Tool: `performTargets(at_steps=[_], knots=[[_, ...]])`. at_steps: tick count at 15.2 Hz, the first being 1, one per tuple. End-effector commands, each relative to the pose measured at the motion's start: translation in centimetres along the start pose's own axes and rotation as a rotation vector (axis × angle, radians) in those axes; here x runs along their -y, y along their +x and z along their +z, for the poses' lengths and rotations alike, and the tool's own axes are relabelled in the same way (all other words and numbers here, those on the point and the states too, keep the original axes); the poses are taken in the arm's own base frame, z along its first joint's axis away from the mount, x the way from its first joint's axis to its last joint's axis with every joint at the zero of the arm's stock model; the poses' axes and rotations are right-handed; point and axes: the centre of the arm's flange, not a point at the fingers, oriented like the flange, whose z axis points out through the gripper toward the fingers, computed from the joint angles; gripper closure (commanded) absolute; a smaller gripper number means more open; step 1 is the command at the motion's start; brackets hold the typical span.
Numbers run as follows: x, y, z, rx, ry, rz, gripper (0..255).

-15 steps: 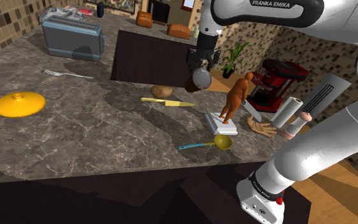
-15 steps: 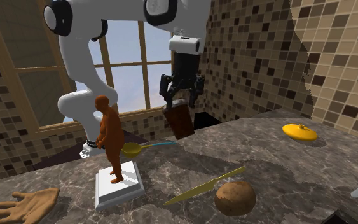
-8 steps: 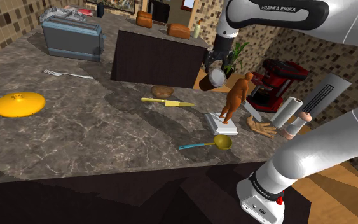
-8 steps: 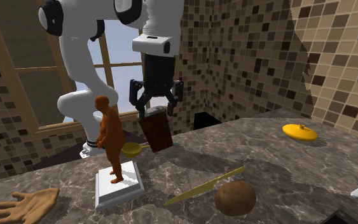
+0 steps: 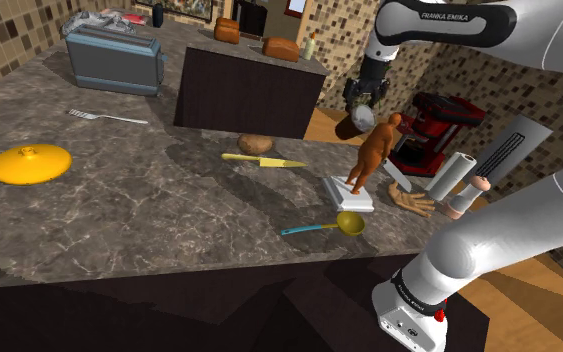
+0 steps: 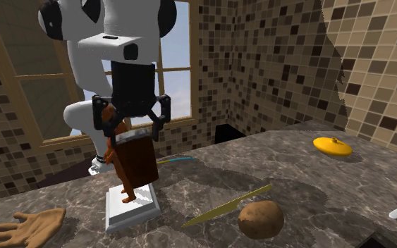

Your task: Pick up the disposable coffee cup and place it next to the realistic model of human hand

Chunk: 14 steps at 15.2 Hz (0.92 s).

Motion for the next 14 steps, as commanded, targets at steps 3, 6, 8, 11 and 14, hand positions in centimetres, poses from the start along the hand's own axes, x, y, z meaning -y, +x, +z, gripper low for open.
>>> performTargets(at_steps=[3, 6, 8, 11, 14], knots=[[-5.4, 0.8, 0.7, -0.001, 0.0, -0.001, 255], [-9.2, 1.6, 1.1, -0.001, 0.0, -0.001, 255], [-11.8, 2.2, 1.4, -0.001, 0.0, -0.001, 255], [-15.6, 3.1, 1.8, -0.001, 0.0, -0.001, 255], [-19.5, 3.9, 2.2, -0.001, 0.0, -0.001, 255]])
